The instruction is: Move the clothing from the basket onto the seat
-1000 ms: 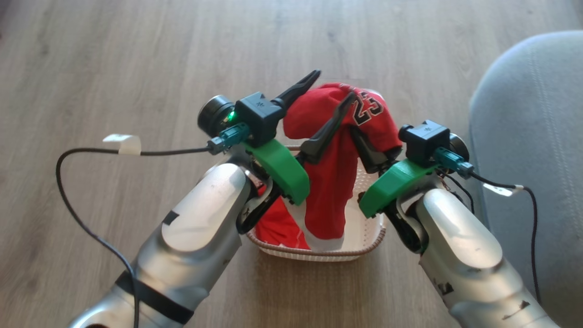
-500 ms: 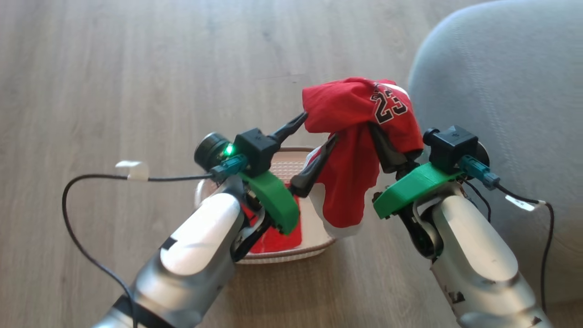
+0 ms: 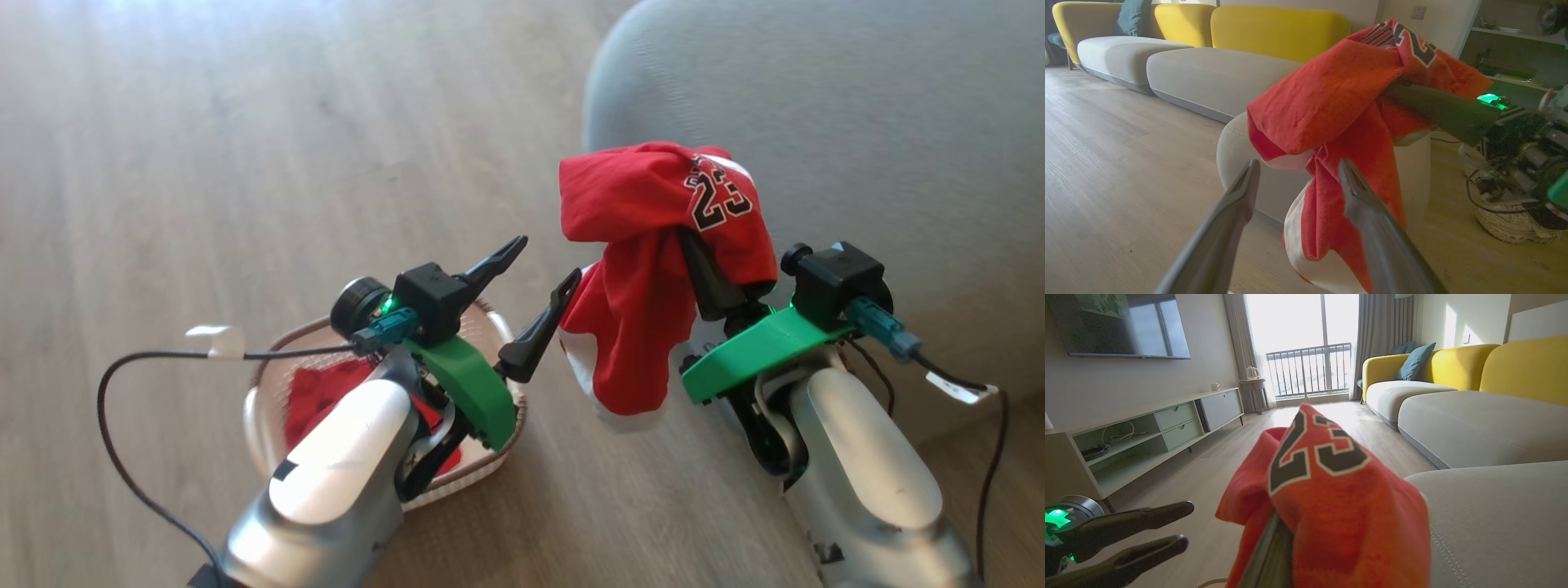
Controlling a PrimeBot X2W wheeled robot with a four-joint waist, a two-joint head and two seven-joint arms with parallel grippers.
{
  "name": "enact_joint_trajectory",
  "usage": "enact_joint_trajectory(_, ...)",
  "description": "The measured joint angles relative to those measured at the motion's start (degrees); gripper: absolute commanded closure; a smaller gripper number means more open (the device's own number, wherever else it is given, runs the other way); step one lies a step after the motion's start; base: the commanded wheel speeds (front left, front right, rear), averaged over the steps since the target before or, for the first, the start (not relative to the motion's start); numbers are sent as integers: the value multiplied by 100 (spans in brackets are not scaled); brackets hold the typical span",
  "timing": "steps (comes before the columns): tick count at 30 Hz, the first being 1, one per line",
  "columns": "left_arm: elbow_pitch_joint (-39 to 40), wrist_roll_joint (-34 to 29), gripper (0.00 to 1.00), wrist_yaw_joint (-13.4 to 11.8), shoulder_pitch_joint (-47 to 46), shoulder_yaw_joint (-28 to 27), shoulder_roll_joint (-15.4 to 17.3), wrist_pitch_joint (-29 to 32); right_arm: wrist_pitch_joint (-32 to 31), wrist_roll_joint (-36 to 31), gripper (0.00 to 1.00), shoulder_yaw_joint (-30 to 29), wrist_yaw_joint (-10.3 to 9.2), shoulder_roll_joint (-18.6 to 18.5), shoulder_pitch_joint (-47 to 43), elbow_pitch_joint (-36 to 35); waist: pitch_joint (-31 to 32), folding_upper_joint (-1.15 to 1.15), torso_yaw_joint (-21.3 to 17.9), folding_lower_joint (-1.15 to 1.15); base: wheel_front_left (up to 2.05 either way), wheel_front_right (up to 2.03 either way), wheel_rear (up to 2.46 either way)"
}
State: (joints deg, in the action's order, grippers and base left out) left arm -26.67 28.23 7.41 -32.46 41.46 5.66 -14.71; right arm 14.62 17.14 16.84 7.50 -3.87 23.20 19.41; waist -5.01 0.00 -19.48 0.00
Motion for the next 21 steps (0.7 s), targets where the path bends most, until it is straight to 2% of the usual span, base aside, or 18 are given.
enact_joint_trajectory(9,46,-36,0,0,133,-103,33,0,0,52,100,-113,0,-4,-182,-160,123,0,-827,0,0,0,0)
enact_joint_trajectory(12,76,-58,0,0,144,-32,19,0,1,51,100,-332,0,-8,-276,-354,138,0,-1058,0,0,0,0)
enact_joint_trajectory(21,65,-30,0,0,58,299,22,0,1,-73,100,-999,0,-4,-836,-880,-41,0,-1222,0,0,0,0)
